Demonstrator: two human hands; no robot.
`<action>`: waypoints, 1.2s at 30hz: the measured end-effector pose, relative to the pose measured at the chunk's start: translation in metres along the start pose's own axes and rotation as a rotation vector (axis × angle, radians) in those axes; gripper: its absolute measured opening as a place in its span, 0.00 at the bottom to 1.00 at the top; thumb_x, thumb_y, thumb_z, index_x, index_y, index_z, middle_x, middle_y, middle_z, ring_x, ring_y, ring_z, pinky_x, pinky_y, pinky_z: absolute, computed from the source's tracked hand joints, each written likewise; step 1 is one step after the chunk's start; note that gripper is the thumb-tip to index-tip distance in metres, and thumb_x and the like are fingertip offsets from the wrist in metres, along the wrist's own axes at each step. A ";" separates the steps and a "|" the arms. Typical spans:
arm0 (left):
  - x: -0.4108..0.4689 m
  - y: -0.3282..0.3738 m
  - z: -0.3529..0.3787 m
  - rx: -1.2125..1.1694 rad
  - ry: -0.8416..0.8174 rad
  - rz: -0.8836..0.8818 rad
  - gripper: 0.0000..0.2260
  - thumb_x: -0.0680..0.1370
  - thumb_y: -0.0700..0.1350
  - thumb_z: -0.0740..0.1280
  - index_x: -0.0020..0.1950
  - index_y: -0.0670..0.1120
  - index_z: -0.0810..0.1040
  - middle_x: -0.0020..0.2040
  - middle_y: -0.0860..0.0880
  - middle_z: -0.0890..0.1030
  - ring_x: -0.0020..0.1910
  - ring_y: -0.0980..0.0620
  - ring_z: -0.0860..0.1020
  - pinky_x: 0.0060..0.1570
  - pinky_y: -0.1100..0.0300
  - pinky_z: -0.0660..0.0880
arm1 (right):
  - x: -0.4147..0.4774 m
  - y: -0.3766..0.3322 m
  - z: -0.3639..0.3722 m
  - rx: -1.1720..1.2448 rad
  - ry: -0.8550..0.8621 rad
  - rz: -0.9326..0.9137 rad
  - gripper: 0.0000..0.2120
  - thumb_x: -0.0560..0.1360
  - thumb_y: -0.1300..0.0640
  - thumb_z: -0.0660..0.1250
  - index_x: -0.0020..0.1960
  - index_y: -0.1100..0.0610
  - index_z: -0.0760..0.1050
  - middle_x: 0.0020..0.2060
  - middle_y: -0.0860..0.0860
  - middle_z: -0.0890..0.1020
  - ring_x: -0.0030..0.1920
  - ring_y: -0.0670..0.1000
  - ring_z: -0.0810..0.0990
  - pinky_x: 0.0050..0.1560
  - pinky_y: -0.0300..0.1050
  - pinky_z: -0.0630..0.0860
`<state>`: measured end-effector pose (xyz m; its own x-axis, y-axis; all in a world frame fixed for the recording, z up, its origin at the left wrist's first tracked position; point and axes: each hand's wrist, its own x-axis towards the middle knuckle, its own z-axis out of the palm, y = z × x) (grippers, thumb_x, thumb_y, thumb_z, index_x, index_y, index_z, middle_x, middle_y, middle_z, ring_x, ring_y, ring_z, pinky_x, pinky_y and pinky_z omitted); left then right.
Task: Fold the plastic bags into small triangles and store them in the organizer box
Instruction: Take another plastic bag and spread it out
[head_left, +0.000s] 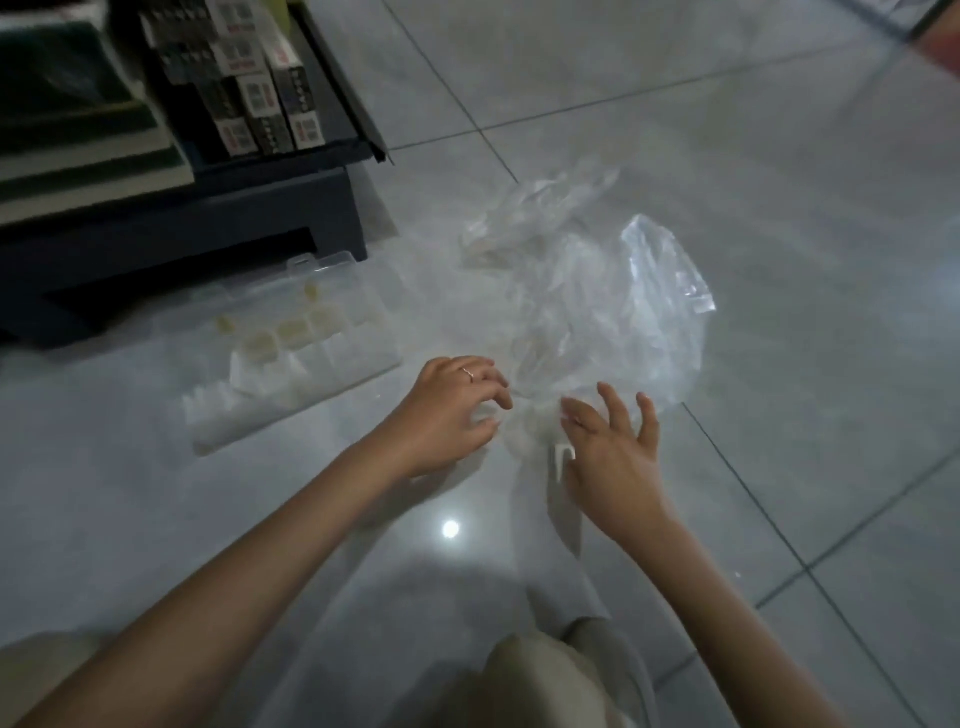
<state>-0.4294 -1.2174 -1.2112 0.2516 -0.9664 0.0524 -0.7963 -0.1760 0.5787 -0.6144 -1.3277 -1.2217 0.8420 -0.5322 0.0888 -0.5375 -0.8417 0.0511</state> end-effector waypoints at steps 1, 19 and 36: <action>-0.001 0.002 0.001 -0.026 0.001 -0.019 0.15 0.73 0.50 0.63 0.55 0.47 0.81 0.62 0.52 0.78 0.69 0.51 0.68 0.62 0.62 0.53 | 0.000 0.004 -0.004 0.027 0.052 0.003 0.16 0.63 0.59 0.70 0.51 0.58 0.82 0.56 0.52 0.82 0.62 0.59 0.76 0.65 0.55 0.57; -0.067 0.028 -0.015 -0.967 0.451 -0.341 0.06 0.77 0.38 0.69 0.52 0.47 0.78 0.50 0.53 0.81 0.48 0.64 0.80 0.48 0.70 0.74 | -0.018 -0.075 -0.030 0.938 0.411 -0.163 0.15 0.71 0.61 0.62 0.57 0.54 0.67 0.64 0.52 0.68 0.68 0.51 0.68 0.67 0.48 0.68; -0.080 0.023 -0.034 -1.491 0.459 -0.415 0.14 0.77 0.26 0.55 0.49 0.43 0.73 0.51 0.48 0.83 0.52 0.50 0.82 0.46 0.59 0.80 | -0.012 -0.070 -0.036 1.313 0.010 0.133 0.17 0.74 0.62 0.71 0.59 0.48 0.73 0.50 0.51 0.81 0.50 0.50 0.81 0.53 0.43 0.77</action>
<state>-0.4489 -1.1379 -1.1750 0.6555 -0.7181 -0.2335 0.5130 0.1966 0.8356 -0.5889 -1.2595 -1.1902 0.7830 -0.6215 0.0257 -0.1653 -0.2477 -0.9546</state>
